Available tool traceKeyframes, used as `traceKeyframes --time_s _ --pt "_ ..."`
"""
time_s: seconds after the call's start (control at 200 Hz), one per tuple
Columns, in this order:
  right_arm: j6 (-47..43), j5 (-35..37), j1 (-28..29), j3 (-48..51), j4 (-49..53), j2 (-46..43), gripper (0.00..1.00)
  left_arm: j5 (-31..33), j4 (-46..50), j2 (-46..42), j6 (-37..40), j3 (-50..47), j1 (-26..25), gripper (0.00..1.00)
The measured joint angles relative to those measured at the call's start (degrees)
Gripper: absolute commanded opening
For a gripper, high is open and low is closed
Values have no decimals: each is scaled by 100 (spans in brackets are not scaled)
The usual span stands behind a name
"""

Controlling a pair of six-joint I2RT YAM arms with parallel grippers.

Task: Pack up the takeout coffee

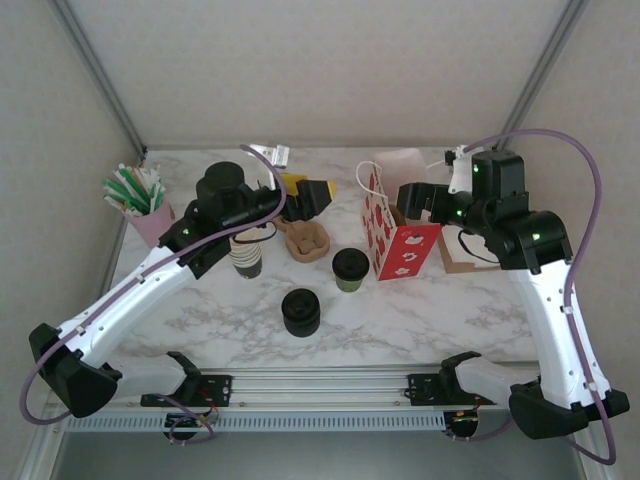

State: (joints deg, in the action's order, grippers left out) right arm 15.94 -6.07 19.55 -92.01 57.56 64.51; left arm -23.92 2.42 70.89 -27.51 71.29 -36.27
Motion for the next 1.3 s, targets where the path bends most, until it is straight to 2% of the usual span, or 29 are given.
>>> traceKeyframes --time_s 0.235,0.416,0.586,0.831,0.971,1.086,1.121,1.202,1.302 --pt "166 -369 0 407 -557 -413 99 181 46 -59 81 -262 26 100" --pt "184 -890 177 407 -776 -372 99 273 90 -166 70 -459 240 100" --pt "68 -815 883 407 -721 -39 99 208 57 -247 -103 -695 599 100" --pt "-254 -138 2074 407 -275 599 95 92 39 -356 -273 -942 844 100" --pt "-310 175 2503 422 59 988 75 9 39 -380 -293 -957 929 100" --pt "-313 291 2667 533 234 1211 69 -61 39 -380 -321 -960 988 96" --pt "-286 341 2710 590 295 1263 67 -90 39 -378 -339 -960 999 93" --pt "-225 455 2758 756 361 1335 53 -179 44 -348 -385 -960 1005 87" --pt "-48 614 2763 975 382 1388 39 -363 46 -188 -411 -957 1014 73"
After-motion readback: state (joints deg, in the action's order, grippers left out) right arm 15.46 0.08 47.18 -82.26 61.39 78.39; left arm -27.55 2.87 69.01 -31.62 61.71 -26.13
